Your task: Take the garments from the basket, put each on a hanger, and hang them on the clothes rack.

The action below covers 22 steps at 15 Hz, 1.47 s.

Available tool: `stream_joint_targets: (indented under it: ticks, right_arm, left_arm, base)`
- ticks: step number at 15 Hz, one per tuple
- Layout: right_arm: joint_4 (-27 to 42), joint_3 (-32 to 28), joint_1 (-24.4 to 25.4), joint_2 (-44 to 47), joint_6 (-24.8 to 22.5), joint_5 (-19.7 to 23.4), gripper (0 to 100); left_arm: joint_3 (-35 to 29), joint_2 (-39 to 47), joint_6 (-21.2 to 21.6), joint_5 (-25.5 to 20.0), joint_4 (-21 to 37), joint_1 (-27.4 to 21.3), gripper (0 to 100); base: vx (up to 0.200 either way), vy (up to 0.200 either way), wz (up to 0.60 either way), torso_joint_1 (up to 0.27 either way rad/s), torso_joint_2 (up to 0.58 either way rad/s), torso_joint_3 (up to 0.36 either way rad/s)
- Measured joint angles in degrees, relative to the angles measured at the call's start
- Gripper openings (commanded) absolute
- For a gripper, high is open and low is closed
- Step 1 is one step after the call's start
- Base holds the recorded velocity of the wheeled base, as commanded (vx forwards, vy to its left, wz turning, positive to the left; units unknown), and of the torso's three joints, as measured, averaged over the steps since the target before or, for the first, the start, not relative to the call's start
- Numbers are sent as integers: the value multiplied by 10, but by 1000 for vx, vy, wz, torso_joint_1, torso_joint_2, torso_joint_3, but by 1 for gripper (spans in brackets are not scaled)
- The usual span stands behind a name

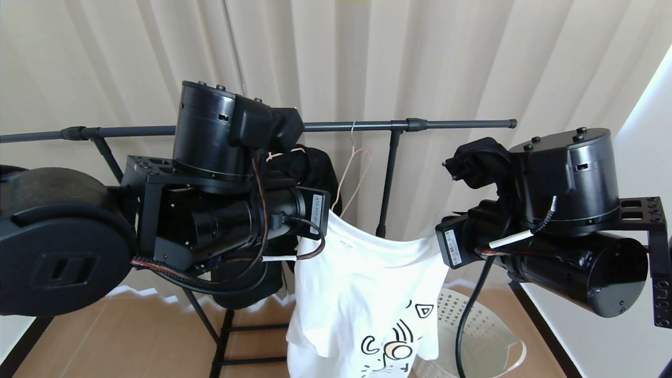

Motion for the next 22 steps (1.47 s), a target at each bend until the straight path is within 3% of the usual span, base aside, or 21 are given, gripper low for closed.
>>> stream_joint_targets:
  ticks: [4, 5, 7, 9, 13, 15, 18, 20, 22]
  right_arm:
    - [2, 3, 2, -1, 0, -3, 0]
    - [2, 4, 2, -1, 0, -3, 100]
    - [9, 11, 7, -3, -3, -3, 100]
    - [8, 30, 10, -12, -36, -2, 100]
    - [1, 83, 18, -30, -89, 5, 100]
    - [1, 99, 30, -34, -97, 48, 100]
    - [-9, 108, 55, -38, -93, 107, 100]
    - [-82, 111, 72, -34, -73, 132, 100]
    - [-156, 111, 85, -20, -24, 135, 100]
  left_arm:
    - [-26, 7, 1, 4, 0, 6, 0]
    - [-30, 10, 1, 6, 0, 7, 0]
    - [-40, 18, 1, 29, 0, 7, 0]
    - [-55, 29, 1, 57, 0, 7, 0]
    - [-87, 44, 0, 64, 0, 7, 0]
    - [-103, 49, 1, 83, 0, 7, 0]
    - [-107, 53, 1, 88, 1, 5, 0]
    - [-104, 54, 2, 88, 2, 4, 0]
    - [-99, 54, 2, 89, 1, 3, 0]
  base:
    - [0, 0, 0, 0, 0, 0]
    - [0, 0, 0, 0, 0, 0]
    - [0, 0, 0, 0, 0, 0]
    - [0, 0, 0, 0, 0, 0]
    - [0, 0, 0, 0, 0, 0]
    - [0, 0, 0, 0, 0, 0]
    - [0, 0, 0, 0, 0, 0]
    - [0, 0, 0, 0, 0, 0]
    - [0, 0, 0, 0, 0, 0]
